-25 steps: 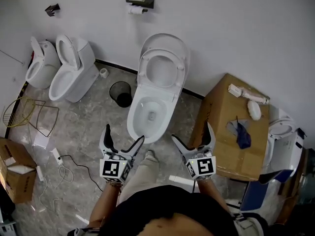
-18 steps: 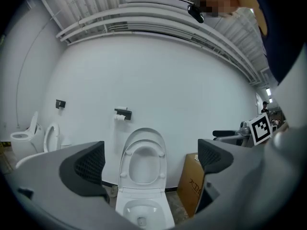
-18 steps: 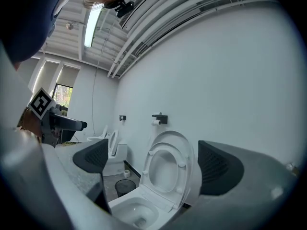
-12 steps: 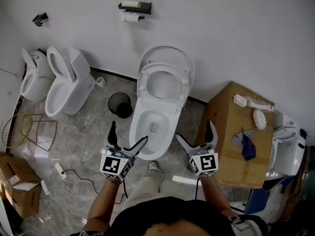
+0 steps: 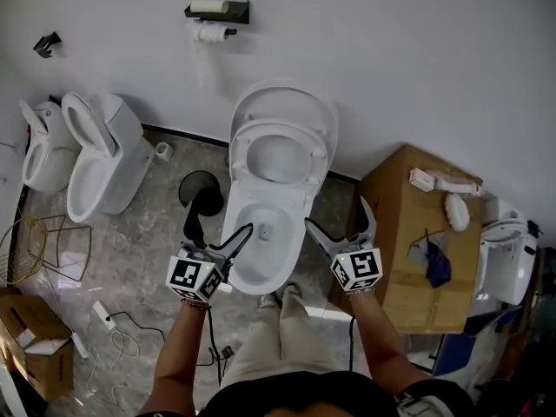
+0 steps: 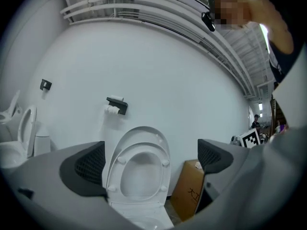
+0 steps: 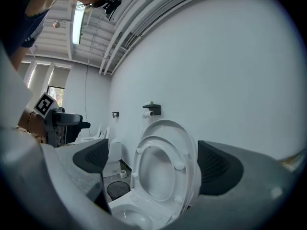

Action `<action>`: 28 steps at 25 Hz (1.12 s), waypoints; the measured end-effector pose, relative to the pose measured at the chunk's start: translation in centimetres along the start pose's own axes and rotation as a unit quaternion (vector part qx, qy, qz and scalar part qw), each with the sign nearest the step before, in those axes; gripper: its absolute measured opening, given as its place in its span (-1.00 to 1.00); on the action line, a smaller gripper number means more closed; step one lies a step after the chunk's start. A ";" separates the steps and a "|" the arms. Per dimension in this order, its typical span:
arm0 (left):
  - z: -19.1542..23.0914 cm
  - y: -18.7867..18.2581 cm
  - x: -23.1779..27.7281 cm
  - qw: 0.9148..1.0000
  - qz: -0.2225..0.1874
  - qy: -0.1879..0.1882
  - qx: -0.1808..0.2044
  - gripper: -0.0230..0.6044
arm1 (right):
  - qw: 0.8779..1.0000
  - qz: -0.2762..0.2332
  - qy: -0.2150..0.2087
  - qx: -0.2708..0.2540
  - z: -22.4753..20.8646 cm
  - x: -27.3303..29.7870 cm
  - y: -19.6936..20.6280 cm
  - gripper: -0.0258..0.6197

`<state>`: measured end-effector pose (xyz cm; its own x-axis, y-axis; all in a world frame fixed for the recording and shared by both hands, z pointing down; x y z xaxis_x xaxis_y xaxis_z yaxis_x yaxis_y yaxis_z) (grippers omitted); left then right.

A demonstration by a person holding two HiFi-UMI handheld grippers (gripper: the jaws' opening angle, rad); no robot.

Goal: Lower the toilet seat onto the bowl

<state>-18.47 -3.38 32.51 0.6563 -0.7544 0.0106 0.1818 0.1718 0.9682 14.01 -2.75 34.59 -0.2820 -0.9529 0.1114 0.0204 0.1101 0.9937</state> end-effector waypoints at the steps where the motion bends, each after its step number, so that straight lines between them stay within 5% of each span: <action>1: 0.4 0.0 0.6 1.000 -0.006 0.003 0.000 0.91 | 1.000 -0.001 -0.001 -0.002 -0.4 0.7 0.1 0.86; 20: 10.4 3.2 13.6 0.999 0.027 0.015 0.021 0.91 | 1.000 0.001 -0.005 0.009 -5.3 14.3 3.4 0.83; 28: 14.0 4.9 17.6 0.999 0.029 0.020 0.017 0.90 | 1.000 0.002 -0.001 0.012 -6.5 17.6 4.8 0.66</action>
<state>-16.29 -24.71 40.98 0.6937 -0.7179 0.0582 0.1177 0.1927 0.9742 15.35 -20.86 41.40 -0.2834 -0.9520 0.1158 -0.0022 0.1214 0.9926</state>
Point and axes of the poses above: the fingertips, and each gripper's own axes: x forward along the fingers, z to its left, y out of its underside, the point moved 10 cm from there along -x, backward along the fingers, and after that the axes turned 9 degrees about y, right-handed, at the moved point
